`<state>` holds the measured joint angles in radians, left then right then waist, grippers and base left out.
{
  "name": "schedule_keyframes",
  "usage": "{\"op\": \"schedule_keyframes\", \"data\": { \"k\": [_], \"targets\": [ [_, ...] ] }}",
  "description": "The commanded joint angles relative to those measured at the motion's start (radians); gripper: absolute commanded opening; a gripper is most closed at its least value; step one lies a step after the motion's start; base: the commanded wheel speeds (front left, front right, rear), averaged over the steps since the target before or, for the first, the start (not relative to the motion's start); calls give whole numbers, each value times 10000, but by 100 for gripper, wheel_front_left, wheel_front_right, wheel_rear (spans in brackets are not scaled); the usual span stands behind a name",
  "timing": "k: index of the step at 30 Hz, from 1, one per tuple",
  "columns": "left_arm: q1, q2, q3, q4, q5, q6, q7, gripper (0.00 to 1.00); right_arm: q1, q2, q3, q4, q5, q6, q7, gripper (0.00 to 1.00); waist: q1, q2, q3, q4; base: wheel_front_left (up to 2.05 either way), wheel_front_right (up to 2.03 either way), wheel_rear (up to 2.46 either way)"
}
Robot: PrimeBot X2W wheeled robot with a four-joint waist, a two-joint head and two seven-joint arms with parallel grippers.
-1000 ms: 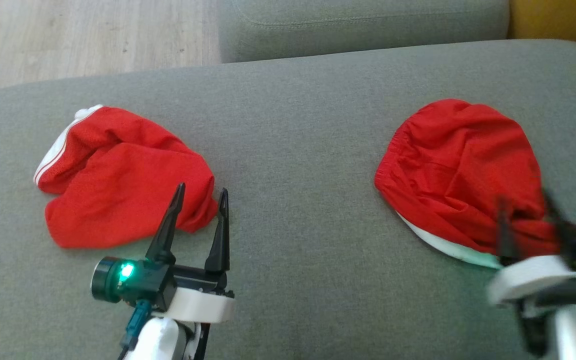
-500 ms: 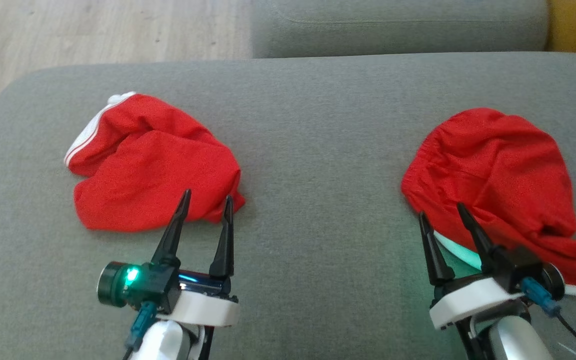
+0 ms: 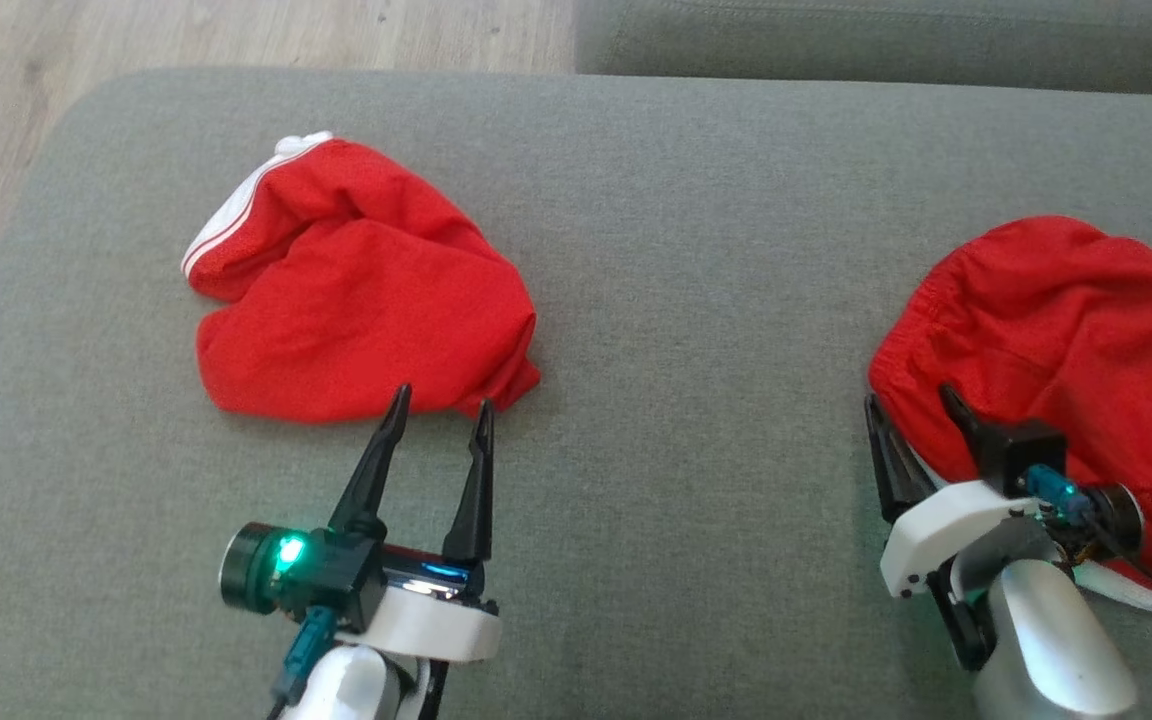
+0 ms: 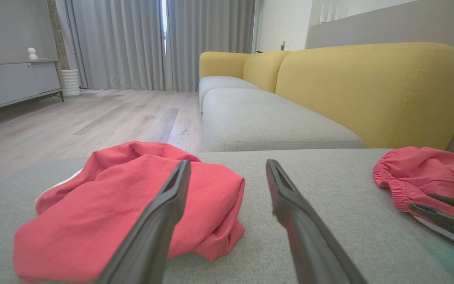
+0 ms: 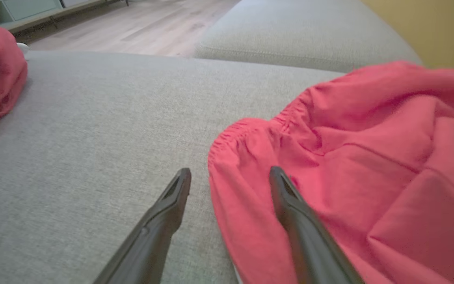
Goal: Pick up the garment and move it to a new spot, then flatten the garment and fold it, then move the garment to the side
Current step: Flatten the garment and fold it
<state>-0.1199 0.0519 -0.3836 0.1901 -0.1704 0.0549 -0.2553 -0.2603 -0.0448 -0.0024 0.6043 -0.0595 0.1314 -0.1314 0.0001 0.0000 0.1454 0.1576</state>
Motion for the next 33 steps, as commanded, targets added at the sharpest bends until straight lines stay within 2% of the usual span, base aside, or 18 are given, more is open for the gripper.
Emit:
{"op": "schedule_keyframes", "data": {
  "k": [1, 3, 4, 5, 11, 20, 23, 26, 27, 28, 33],
  "targets": [
    [-469, -16, 283, -302, -62, 81, -65, 100, -364, -55, 200, -195, 39, -7, -32, 100, -1, 0, 38, 31, 0, 0, 0],
    [-489, -16, 263, -300, -83, 99, -65, 100, -590, -55, 237, 258, 249, -7, -98, 98, -1, 0, 86, 49, 0, 0, 0],
    [-499, -16, 234, -278, -100, 100, -65, 100, -697, -55, 407, 452, 416, -7, -187, 9, -1, 0, 100, 55, 0, 0, 0],
    [-506, -16, 189, -239, -127, 99, -65, 100, -796, -55, 626, 591, 593, -7, -333, 0, -1, 0, 111, 54, 0, 0, 0],
    [-557, -16, -49, 120, -246, 142, -65, 100, -1093, -55, 2781, 542, 2537, -7, -1076, 0, -1, 0, 115, -44, 0, 0, 0],
    [-571, -16, -95, 315, -324, 136, -65, 100, -1152, -139, 6934, -1025, 6224, -7, -1050, 0, -1, 0, -101, -95, 0, 0, 0],
    [-556, -16, -143, 322, -329, 139, -65, 100, -1387, -522, 7792, -1311, 7211, -7, -834, 0, -1, 0, -127, -61, 0, 0, 0],
    [-561, -16, -217, 336, -343, 139, -65, 100, -1701, -848, 8096, -1075, 7766, -7, -747, 0, -1, 0, -116, 1, 0, 0, 0],
    [-561, -16, -236, 339, -352, 141, -65, 100, -1804, -918, 8077, -801, 7848, -7, -678, 16, -1, 0, -116, 19, 0, 0, 0],
    [-561, -16, -252, 341, -360, 142, -65, 100, -1946, -991, 8078, -475, 7749, -7, -646, 100, -1, 0, -111, 38, 0, 0, 0],
    [-591, -16, -279, 335, -395, 157, -65, 100, -2491, -872, 7757, 1208, 6946, -7, -737, 100, -1, 0, -82, 99, 0, 0, 0]
  ]
}}
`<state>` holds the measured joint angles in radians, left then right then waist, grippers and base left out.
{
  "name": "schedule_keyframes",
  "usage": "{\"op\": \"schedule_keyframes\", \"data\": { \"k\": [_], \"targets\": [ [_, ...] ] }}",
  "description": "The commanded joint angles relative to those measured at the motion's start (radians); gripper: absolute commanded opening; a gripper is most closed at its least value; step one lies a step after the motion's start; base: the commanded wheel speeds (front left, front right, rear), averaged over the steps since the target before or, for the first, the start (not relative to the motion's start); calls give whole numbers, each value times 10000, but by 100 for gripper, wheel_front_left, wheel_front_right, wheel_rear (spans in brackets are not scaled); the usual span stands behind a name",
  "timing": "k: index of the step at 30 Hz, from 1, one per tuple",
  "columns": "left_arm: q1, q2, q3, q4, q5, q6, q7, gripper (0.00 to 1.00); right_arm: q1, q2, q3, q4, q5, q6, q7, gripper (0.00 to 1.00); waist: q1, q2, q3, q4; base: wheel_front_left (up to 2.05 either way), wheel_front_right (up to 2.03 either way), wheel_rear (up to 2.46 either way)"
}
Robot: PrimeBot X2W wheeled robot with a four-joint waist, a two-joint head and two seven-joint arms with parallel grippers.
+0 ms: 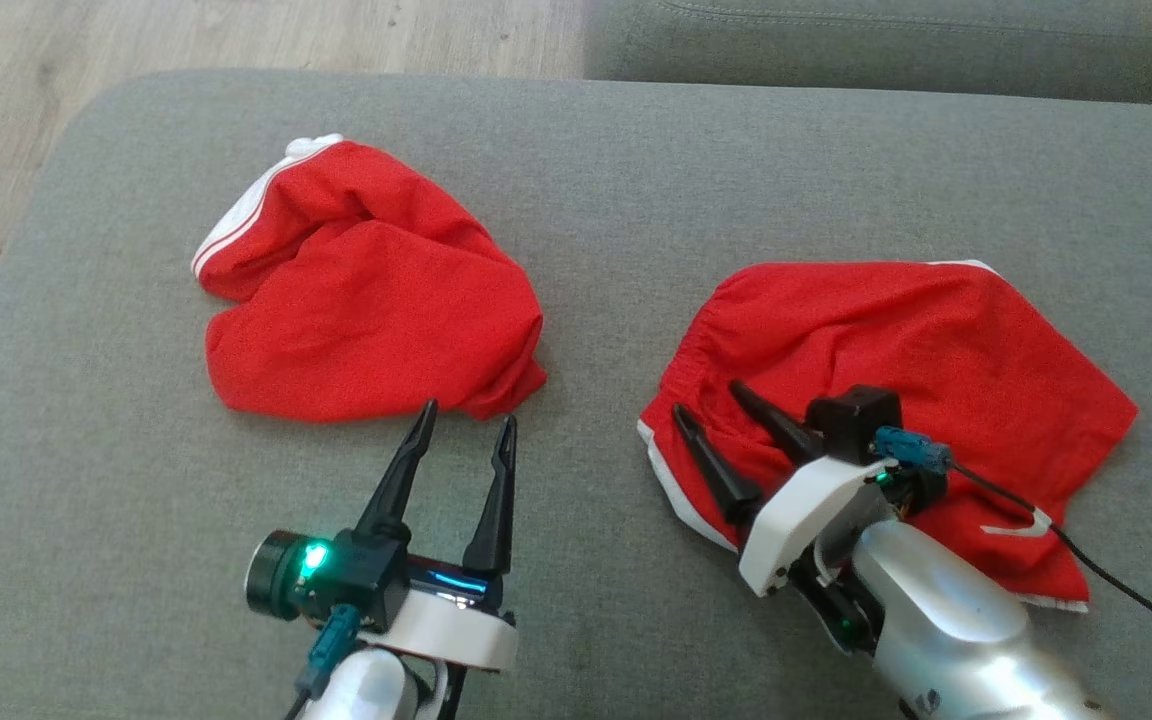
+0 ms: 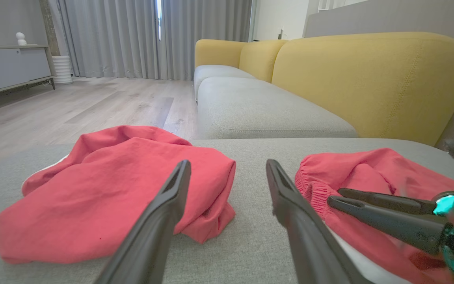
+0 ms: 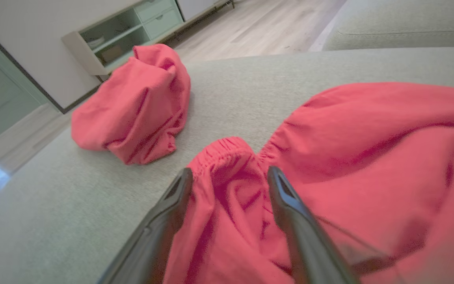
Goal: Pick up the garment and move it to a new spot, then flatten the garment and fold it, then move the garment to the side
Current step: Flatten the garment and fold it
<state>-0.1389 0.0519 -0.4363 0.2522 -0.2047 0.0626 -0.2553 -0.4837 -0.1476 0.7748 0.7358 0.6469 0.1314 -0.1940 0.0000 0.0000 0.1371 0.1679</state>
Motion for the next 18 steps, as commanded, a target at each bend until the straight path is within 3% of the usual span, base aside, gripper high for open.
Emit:
{"op": "schedule_keyframes", "data": {
  "k": [1, 8, 15, 18],
  "targets": [
    [-401, -16, 274, -290, -56, 87, -65, 100, -343, 210, -116, 137, -299, -7, -175, 100, 0, 0, 1, -22, 0, 0, 0],
    [-359, -16, 521, -311, -50, 130, -65, 100, -565, 420, -689, 644, -1207, -7, -514, 100, 0, 0, -57, -290, 0, 0, 0],
    [-194, -13, 1014, -356, 39, 114, -65, 100, 322, -149, -2505, -865, -2324, -7, -669, 100, 0, 0, -301, -966, 0, 0, 0],
    [-116, -9, 1186, -383, 101, 59, -65, 100, 1141, -309, -3929, -1933, -2889, -7, -674, 100, 0, 0, -372, -1188, 0, 0, 0]
  ]
}}
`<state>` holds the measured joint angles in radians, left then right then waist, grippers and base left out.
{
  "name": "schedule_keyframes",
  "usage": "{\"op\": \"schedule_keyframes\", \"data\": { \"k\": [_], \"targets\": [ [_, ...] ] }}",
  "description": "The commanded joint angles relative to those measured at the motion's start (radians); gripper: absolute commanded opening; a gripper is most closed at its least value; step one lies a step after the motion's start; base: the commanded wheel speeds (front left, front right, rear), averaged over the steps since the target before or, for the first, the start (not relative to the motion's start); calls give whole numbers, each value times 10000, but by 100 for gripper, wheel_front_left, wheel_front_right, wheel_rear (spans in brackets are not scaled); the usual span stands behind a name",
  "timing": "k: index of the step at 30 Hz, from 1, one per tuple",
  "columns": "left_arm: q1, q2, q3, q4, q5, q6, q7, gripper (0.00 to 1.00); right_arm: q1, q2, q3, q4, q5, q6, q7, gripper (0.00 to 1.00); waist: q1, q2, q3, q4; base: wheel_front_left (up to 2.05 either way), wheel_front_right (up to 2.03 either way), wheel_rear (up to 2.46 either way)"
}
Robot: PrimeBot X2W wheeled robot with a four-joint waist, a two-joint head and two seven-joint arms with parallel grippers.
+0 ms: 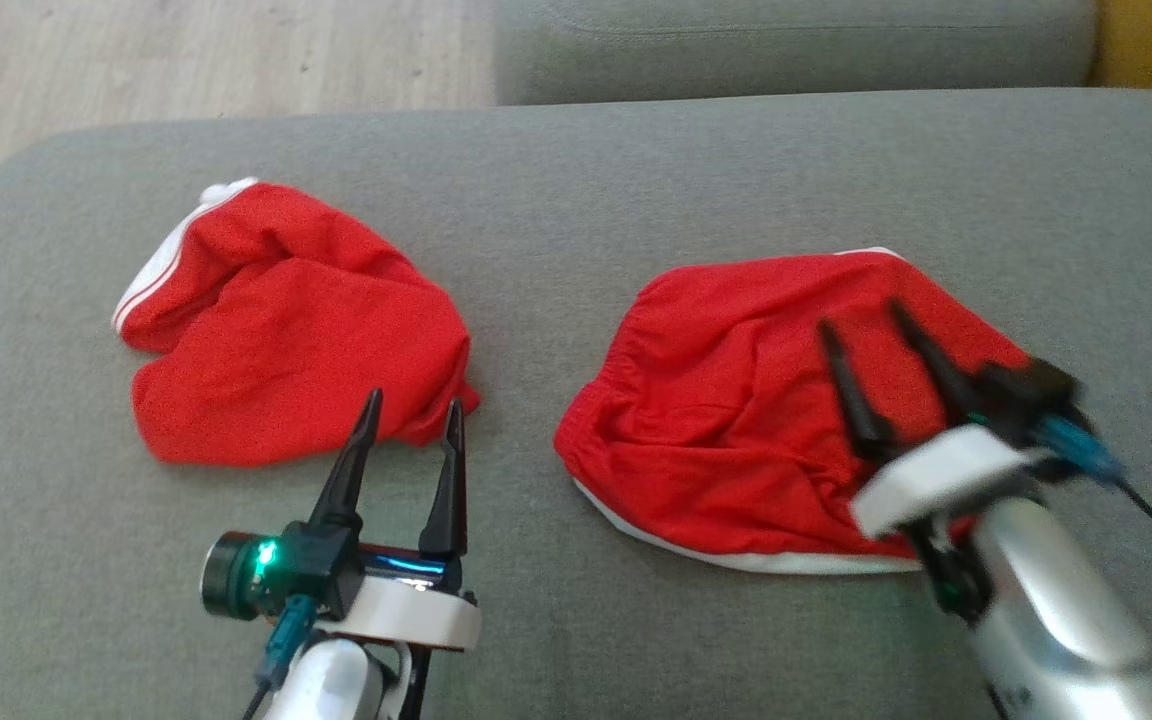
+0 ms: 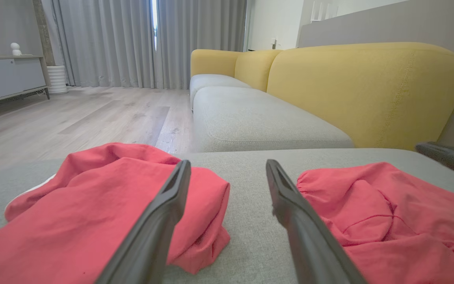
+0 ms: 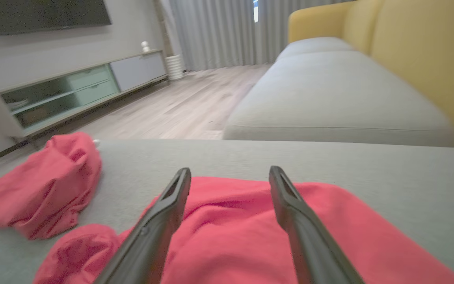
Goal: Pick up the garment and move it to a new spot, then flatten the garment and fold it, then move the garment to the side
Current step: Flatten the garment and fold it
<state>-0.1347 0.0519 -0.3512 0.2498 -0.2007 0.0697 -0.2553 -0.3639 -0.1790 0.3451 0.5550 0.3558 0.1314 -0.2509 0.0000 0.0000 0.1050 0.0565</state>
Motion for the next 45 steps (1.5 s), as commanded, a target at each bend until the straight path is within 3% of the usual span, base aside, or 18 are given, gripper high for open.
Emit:
{"op": "schedule_keyframes", "data": {
  "k": [1, 7, 11, 16, 33, 45],
  "targets": [
    [-137, -8, 391, -369, 80, -26, -65, 100, 295, 4, -169, -539, -237, -7, -105, 100, 0, 0, -68, -143, 0, 0, 0],
    [-33, -9, 629, -389, 183, -142, -65, 100, 2818, 692, -2474, -2523, -1716, -7, -107, 100, 0, 0, -128, -481, 0, 0, 0],
    [55, -11, 709, -349, 229, -207, -65, 100, 4034, 1062, -3063, -3039, -2247, -7, -85, 100, 0, 0, -151, -611, 0, 0, 0],
    [73, -13, 778, -302, 277, -277, -65, 100, 4421, 1253, -3618, -3178, -2578, -7, -89, 100, 0, 0, -98, -670, 0, 0, 0],
    [-6, -15, 582, -250, 253, -305, -65, 100, 4065, 1286, -4221, -1409, -1800, -7, 728, 100, 0, 0, -86, -552, 0, 0, 0],
    [-103, -16, 529, -248, 279, -279, -65, 100, 3414, 1287, -4446, -233, -1902, -7, 990, 100, 0, 0, 91, -363, 0, 0, 0]
  ]
}}
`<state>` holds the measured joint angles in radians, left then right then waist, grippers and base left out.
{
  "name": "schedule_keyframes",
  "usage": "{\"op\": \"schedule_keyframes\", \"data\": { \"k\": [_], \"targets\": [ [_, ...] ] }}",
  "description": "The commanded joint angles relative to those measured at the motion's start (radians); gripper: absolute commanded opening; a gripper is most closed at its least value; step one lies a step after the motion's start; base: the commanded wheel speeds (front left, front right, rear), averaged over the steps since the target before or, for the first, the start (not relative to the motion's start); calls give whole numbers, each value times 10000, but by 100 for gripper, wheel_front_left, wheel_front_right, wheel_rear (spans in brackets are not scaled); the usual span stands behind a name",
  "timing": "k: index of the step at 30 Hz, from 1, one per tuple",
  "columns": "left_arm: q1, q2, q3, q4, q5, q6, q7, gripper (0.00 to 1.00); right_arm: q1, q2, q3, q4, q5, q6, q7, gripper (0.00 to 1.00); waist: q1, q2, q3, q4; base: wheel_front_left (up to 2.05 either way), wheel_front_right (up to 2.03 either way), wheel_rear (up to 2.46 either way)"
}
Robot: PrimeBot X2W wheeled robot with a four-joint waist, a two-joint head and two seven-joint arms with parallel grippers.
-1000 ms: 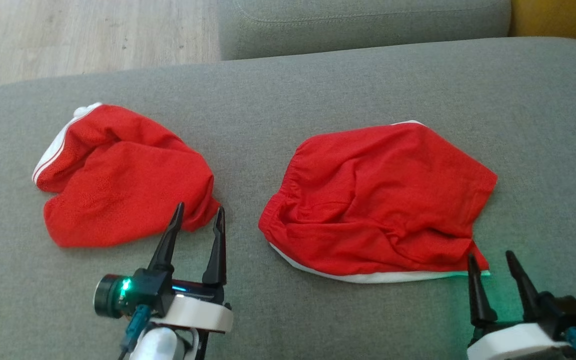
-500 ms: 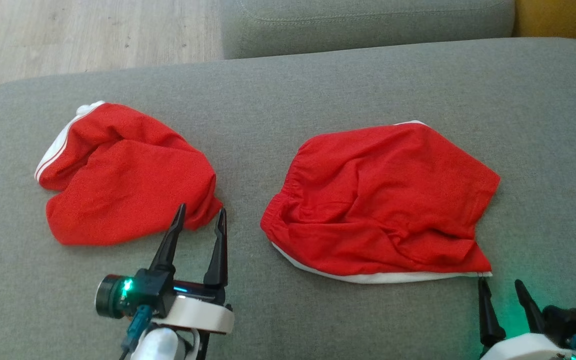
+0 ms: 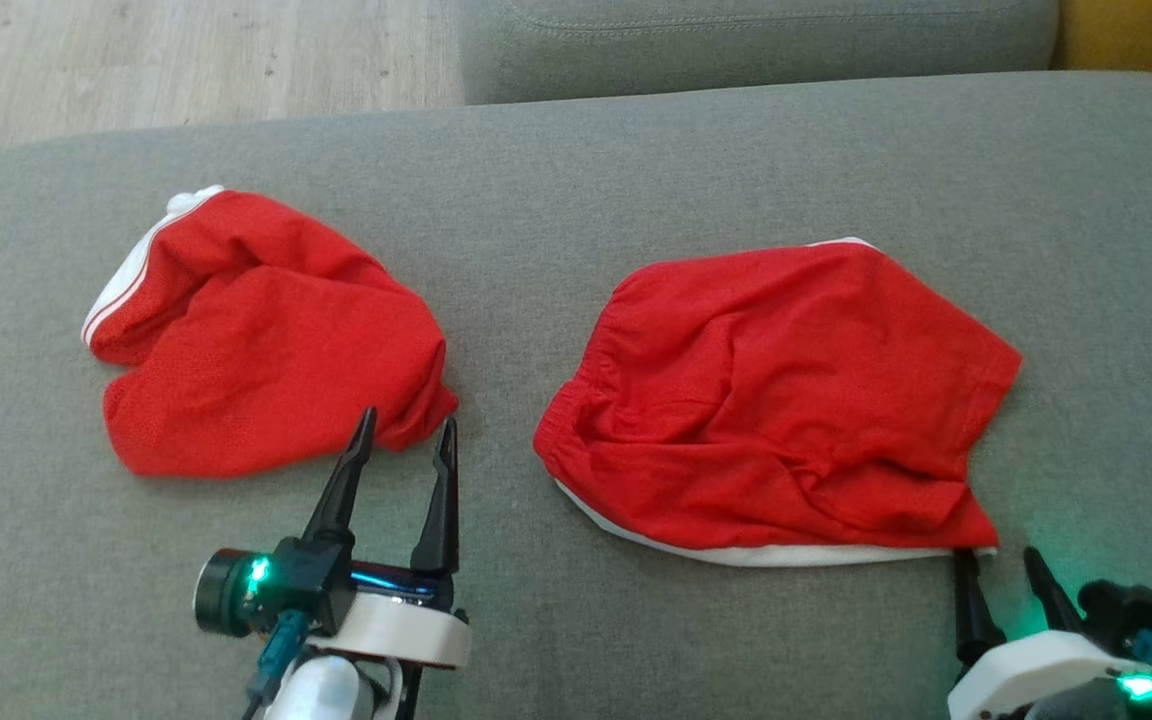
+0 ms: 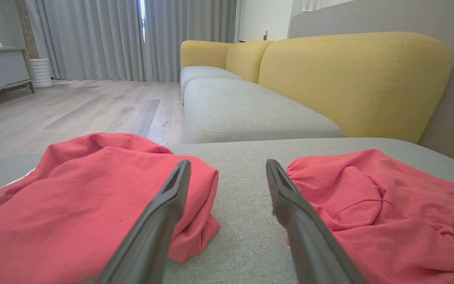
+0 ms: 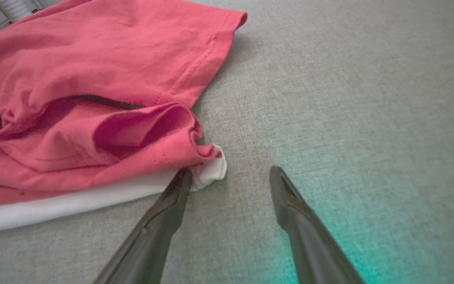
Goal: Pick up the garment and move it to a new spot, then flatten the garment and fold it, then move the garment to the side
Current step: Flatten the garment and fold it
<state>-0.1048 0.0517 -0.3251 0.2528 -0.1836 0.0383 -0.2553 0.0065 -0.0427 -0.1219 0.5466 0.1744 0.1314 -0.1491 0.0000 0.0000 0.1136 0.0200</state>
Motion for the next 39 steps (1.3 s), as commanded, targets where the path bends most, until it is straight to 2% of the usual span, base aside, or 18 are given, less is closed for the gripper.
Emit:
{"op": "schedule_keyframes", "data": {
  "k": [1, 6, 7, 8, 9, 13, 18, 21, 26, 29, 34, 39],
  "targets": [
    [-406, -14, 272, -275, 115, 36, -65, 100, -330, -76, 229, -82, -89, -7, -49, 100, 0, 0, 15, 4, 0, 0, 0],
    [-425, -14, 281, -259, 127, 34, -65, 100, -516, -76, 365, 193, -78, -7, -109, 100, 0, 0, 55, 8, 0, 0, 0],
    [-426, -14, 284, -244, 131, 37, -65, 100, -542, -76, 416, 242, -77, -7, -100, 96, 0, 0, 55, 2, 0, 0, 0],
    [-426, -14, 288, -225, 137, 39, -65, 100, -563, -76, 462, 283, -71, -7, -94, 35, 0, 0, 54, -4, 0, 0, 0],
    [-427, -14, 291, -206, 146, 39, -65, 100, -580, -76, 507, 317, -68, -7, -85, 0, 0, 0, 53, -9, 0, 0, 0],
    [-409, -14, 335, -134, 182, 27, -65, 100, -612, -76, 271, 313, -42, -7, -197, 0, 0, 0, 30, -51, 0, 0, 0],
    [-402, -14, 317, 28, 338, -100, -65, 100, -702, -76, -741, 202, -61, -7, -162, 0, 0, 0, 45, -110, 0, 0, 0],
    [-427, -6, 110, 203, 491, -323, -65, 100, -813, -76, -1343, 101, -19, -7, -20, 0, 0, 0, 93, -114, 0, 0, 0],
    [-638, 59, -765, 1166, 802, -1083, -61, 100, -944, -76, -1582, -108, -46, -7, 219, 0, 0, 0, 168, -125, 0, 0, 0],
    [-965, 97, -1436, 1899, 1018, -1394, 48, 100, -986, -76, -1553, -189, 0, -7, 314, 0, 0, 0, 200, -142, 0, 0, 0],
    [-1468, 90, -2275, 2828, 1103, -1602, 244, 100, -1007, -76, -1391, -258, 110, -7, 396, 0, 0, 0, 250, -203, 0, 0, 0],
    [-2208, 44, -3174, 3746, 651, -1679, 161, 100, -1060, -76, -1181, -372, 143, -7, 489, 0, 0, 0, 406, -417, 0, 0, 0]
  ]
}}
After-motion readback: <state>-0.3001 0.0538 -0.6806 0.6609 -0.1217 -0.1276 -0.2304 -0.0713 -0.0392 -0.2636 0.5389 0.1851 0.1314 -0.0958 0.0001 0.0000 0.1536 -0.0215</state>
